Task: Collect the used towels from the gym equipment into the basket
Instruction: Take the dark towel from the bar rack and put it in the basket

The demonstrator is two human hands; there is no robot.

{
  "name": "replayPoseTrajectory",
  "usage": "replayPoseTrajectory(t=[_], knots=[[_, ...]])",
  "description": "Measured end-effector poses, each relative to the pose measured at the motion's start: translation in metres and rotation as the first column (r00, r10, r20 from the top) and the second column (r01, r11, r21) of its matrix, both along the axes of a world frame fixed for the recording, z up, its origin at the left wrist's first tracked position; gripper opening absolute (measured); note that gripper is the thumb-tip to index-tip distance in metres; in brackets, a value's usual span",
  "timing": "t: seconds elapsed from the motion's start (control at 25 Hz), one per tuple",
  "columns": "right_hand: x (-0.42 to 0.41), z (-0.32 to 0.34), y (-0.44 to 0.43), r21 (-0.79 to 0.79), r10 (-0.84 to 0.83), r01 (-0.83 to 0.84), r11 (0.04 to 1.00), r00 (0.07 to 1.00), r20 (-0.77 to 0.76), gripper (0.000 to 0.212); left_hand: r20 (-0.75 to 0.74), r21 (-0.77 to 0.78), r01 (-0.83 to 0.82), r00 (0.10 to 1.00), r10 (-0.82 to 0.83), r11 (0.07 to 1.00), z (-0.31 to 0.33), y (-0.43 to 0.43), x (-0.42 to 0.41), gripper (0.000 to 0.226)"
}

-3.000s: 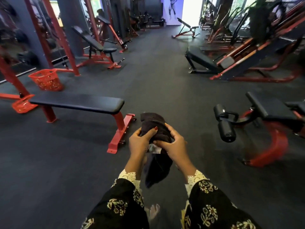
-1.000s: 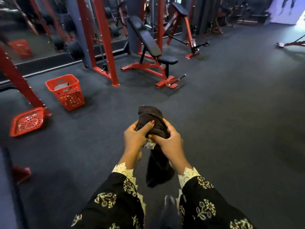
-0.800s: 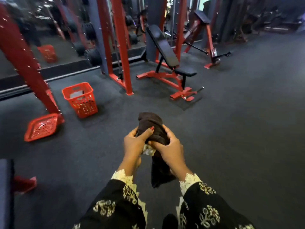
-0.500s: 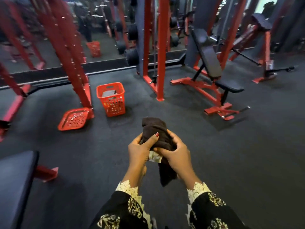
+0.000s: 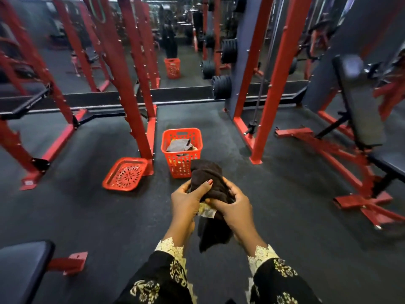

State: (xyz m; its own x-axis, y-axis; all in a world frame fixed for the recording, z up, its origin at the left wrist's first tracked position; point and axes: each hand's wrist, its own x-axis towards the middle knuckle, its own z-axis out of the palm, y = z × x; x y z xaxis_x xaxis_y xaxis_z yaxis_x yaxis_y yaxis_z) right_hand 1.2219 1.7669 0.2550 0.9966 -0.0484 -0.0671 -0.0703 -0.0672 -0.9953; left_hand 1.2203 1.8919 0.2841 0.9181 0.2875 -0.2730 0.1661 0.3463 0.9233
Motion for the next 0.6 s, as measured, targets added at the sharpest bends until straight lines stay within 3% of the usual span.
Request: replayPoseTrajectory(t=[0.32, 0.6], knots=[[0.259, -0.038, 0.025, -0.034, 0.057, -0.057, 0.998, 0.998, -0.013, 0.07, -0.063, 0.036, -0.06, 0.996, 0.063, 0.998, -0.034, 0.018, 0.249, 0.011], [0.486, -0.02, 0.054, -0.062, 0.161, -0.162, 0.985, 0.987, -0.029, 0.075, -0.07, 0.015, -0.144, 0.987, 0.145, 0.989, -0.008, 0.046, 0.463, 0.01]])
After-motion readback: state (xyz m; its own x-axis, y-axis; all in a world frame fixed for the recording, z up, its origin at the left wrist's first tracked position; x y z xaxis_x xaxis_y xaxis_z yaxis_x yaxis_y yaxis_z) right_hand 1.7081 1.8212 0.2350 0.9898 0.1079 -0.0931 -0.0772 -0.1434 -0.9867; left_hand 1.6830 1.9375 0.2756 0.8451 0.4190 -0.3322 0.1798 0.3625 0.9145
